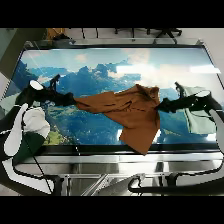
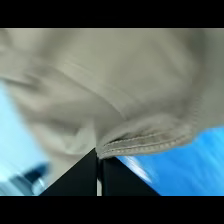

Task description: Fold the shirts.

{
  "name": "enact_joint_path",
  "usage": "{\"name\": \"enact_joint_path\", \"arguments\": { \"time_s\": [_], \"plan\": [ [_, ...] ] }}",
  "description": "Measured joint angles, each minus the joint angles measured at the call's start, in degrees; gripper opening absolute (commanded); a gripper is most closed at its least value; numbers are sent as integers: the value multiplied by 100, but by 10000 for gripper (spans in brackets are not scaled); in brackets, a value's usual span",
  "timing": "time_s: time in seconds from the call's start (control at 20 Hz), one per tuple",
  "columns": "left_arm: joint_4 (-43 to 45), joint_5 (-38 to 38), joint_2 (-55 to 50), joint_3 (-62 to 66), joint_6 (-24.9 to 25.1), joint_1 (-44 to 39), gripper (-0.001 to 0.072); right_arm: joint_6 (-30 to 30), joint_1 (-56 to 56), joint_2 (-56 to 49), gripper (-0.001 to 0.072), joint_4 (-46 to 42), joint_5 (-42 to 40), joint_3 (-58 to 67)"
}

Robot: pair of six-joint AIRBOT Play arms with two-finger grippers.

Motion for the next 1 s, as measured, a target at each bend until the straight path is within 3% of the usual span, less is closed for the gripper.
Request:
{"name": "enact_joint_path", "arguments": {
  "time_s": [0.25, 0.4, 0.5, 0.75, 1.0],
  "plan": [
    [-1196, -623, 905, 2151, -236, 337, 11, -87, -544, 629, 13, 1620, 391, 2570],
    [-1690, -590, 1552, 3434, -466, 745, 11, -87, -1025, 896, 13, 2245, 98, 4395],
    [-1816, -354, 2114, 3615, -570, 1091, 11, -63, -1338, 1141, 12, 2404, -254, 5060],
    [-1954, -251, 3279, 2719, -584, 1862, 12, -66, -1718, 1561, 13, 2529, -518, 5368],
    [-1937, -988, 3158, 1528, -581, 1779, 13, -170, -1491, 1554, 14, 2433, 55, 4144]
  ]
}}
